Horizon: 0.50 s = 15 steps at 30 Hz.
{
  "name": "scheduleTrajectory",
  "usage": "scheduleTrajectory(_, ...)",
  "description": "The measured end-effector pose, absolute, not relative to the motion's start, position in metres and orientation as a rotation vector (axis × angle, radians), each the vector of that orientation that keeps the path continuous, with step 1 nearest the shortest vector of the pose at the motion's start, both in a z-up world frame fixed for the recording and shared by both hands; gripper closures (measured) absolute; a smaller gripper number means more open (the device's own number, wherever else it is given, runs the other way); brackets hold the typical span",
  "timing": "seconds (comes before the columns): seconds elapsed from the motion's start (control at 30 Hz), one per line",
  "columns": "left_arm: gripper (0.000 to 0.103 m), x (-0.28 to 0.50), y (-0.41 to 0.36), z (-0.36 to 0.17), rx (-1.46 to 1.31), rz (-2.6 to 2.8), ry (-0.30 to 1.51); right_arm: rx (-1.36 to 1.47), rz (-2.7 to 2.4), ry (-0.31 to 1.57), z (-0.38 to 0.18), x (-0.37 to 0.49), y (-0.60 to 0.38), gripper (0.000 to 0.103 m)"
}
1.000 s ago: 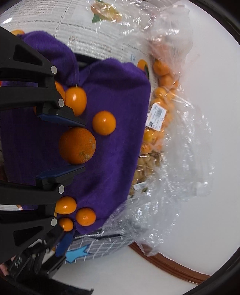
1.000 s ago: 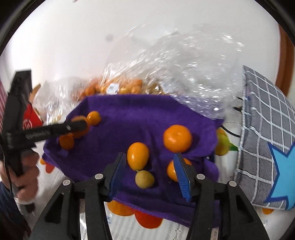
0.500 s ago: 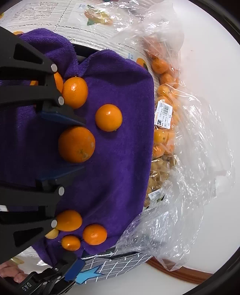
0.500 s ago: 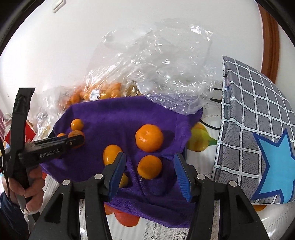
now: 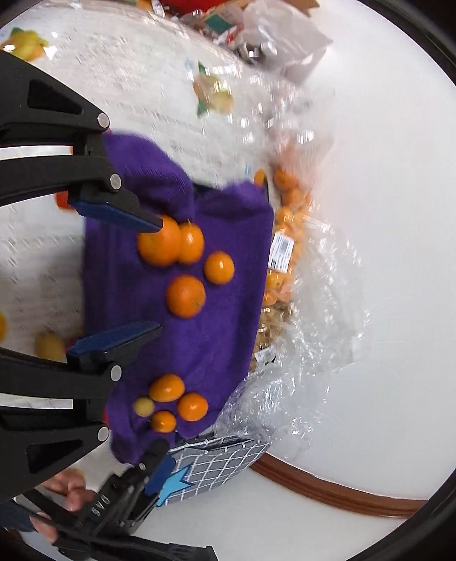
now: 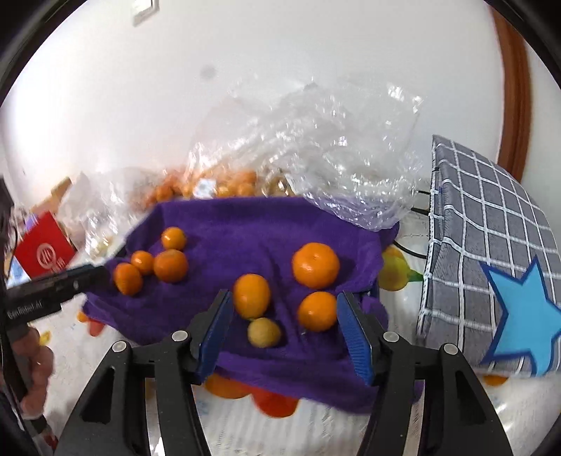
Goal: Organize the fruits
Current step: 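Open both grippers and move them back down to the fruit row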
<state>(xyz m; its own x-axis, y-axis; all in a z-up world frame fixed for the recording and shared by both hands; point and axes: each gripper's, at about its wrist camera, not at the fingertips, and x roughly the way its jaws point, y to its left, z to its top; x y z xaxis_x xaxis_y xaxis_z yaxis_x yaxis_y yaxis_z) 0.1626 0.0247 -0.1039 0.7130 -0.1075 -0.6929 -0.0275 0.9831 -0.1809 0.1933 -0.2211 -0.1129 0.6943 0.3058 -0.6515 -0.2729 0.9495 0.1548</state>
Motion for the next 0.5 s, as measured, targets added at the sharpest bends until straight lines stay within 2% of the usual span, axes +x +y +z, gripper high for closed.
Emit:
scheduleTrajectory(0.17,0.053,0.131,0.049,-0.107,-0.207,-0.021,0.723,0.017,0.329,0.782,-0.115,0.168,-0.205,0.042)
scheduleTrajectory(0.27,0.053,0.119,0.063,-0.12,-0.255,-0.045,0.756,-0.026,0.342,0.83,-0.124,0.155,-0.19,0.043)
scheduleTrajectory(0.37,0.053,0.11,0.073,-0.133,-0.26,-0.055,0.764,-0.039,0.378,0.866,-0.133,0.14,-0.176,0.054)
scheduleTrajectory(0.5,0.062,0.103,0.083,-0.15,-0.259,-0.09,0.779,-0.039,0.443,0.891,-0.141,0.126,-0.155,0.055)
